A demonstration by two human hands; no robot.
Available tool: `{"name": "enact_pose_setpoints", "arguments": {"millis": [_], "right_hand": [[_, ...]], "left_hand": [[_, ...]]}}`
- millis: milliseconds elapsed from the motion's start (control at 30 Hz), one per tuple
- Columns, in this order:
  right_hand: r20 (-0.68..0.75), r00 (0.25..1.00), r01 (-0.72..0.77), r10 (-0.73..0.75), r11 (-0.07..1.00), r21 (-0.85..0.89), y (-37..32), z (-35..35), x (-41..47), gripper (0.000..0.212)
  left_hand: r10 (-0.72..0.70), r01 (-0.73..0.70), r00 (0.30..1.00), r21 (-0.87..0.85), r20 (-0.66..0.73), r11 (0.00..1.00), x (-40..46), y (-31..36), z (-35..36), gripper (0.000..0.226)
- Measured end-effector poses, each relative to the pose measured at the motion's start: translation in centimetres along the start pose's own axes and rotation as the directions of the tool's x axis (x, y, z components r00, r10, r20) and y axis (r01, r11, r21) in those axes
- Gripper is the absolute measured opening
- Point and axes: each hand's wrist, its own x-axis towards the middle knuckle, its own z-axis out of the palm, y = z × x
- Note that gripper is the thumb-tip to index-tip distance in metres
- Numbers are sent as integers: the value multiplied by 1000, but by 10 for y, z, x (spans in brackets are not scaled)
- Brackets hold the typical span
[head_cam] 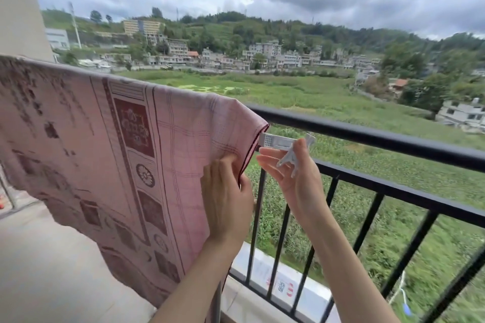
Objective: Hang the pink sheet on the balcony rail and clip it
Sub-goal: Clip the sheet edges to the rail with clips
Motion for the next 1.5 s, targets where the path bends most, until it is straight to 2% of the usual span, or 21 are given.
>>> {"name": "enact_pose_setpoints", "arguments": {"millis": [100,167,267,400,467,567,633,733,833,933,1100,1267,1400,1500], "right_hand": [[-83,997,9,-9,1000,0,3,-11,-9,27],[-110,994,11,-10,1000,4,7,-19,-15,40],[-134,990,38,-50,995,-90,13,-28,-25,63],[-176,966,137,-191,950,-280,22,-32,-34,41],[-219,942,168,-255,921,-351,27,-29,-36,41],[-241,908,229,-342,889,-397,30,-19,-37,43],[-246,896,256,-371,881,-397,29,-12,-37,34],[-230,885,295,-406,869,-397,28,-7,-38,28],[-198,864,353,-463,837,-418,28,-5,-40,33],[-150,840,412,-522,793,-449,28,-3,-42,36],[-58,788,490,-613,682,-543,29,-3,-41,33],[57,706,564,-706,512,-648,33,-2,-40,26],[92,690,577,-718,469,-668,37,-5,-41,22],[46,694,549,-718,488,-679,38,-5,-41,24]], "left_hand": [[12,-11,1000,-81,4,997,-2,-2,1,27],[33,-33,999,-124,1,992,-5,0,4,27],[69,-69,998,-152,-8,986,-7,4,9,27],[85,-84,996,-168,3,982,-10,5,14,28],[72,-71,997,-193,-4,979,-11,4,16,25],[53,-53,999,-202,-5,978,-11,3,17,20],[43,-42,999,-198,2,979,-11,4,17,18],[40,-33,999,-205,29,978,-11,4,16,26],[20,-14,999,-213,27,977,-11,5,16,18],[10,-5,1000,-231,22,973,-11,6,15,20],[18,-10,999,-243,31,970,-12,6,13,24],[13,-2,999,-225,47,974,-11,5,11,31],[22,-8,998,-218,62,976,-10,5,9,32],[47,-33,997,-221,56,975,-10,4,9,29]]}}
